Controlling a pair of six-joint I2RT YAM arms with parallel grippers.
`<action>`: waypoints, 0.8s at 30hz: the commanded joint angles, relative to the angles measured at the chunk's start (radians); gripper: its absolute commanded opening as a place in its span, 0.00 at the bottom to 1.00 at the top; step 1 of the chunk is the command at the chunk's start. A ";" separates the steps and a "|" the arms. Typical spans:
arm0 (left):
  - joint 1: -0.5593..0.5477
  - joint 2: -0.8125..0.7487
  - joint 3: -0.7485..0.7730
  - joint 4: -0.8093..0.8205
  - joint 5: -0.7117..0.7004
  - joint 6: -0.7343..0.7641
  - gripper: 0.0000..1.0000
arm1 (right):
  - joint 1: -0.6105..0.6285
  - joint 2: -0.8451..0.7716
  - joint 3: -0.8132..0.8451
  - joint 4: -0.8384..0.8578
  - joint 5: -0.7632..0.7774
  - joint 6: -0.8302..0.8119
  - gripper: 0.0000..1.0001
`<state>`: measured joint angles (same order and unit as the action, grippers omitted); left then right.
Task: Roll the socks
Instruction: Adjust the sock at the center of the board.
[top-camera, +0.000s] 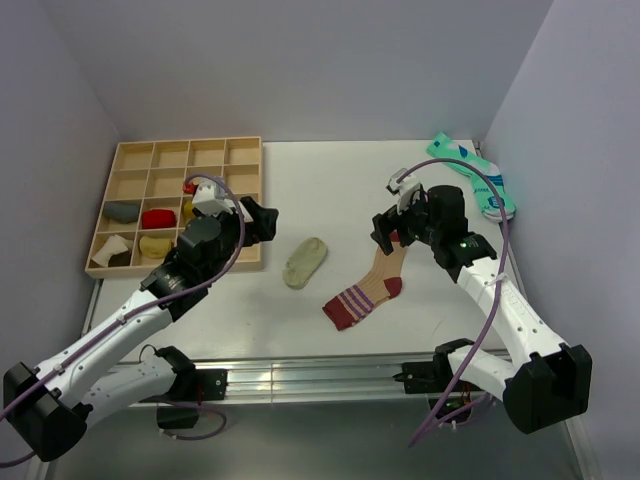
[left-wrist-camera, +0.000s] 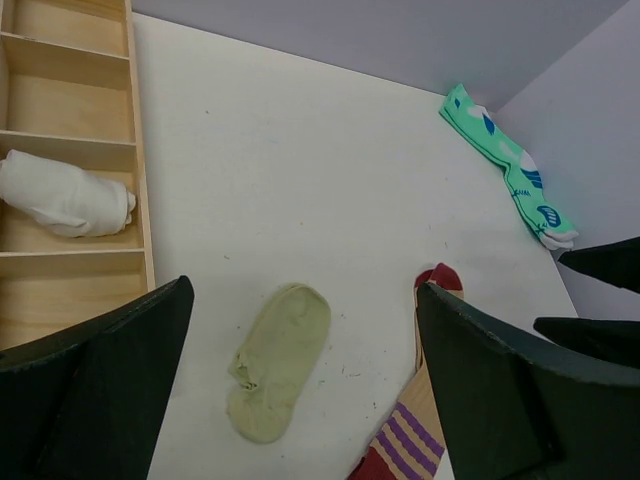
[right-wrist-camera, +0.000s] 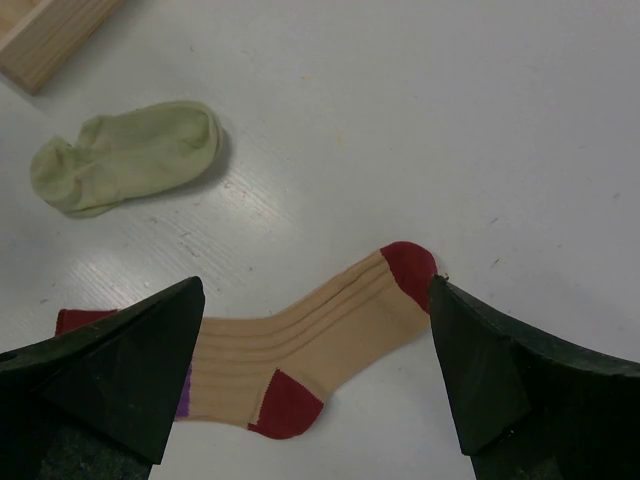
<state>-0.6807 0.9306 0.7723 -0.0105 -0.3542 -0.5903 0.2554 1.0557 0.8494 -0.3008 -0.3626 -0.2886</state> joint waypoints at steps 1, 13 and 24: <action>0.004 0.008 0.005 0.037 0.023 0.010 0.99 | 0.004 -0.028 0.011 0.019 0.010 0.009 1.00; 0.004 0.008 -0.002 0.037 0.027 0.015 0.99 | 0.005 0.004 0.054 -0.027 0.017 0.006 0.98; 0.007 0.017 0.022 0.015 0.000 -0.002 1.00 | 0.113 0.093 0.099 -0.067 0.042 -0.020 0.79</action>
<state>-0.6788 0.9474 0.7723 -0.0124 -0.3401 -0.5888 0.3096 1.1206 0.8925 -0.3550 -0.3374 -0.2901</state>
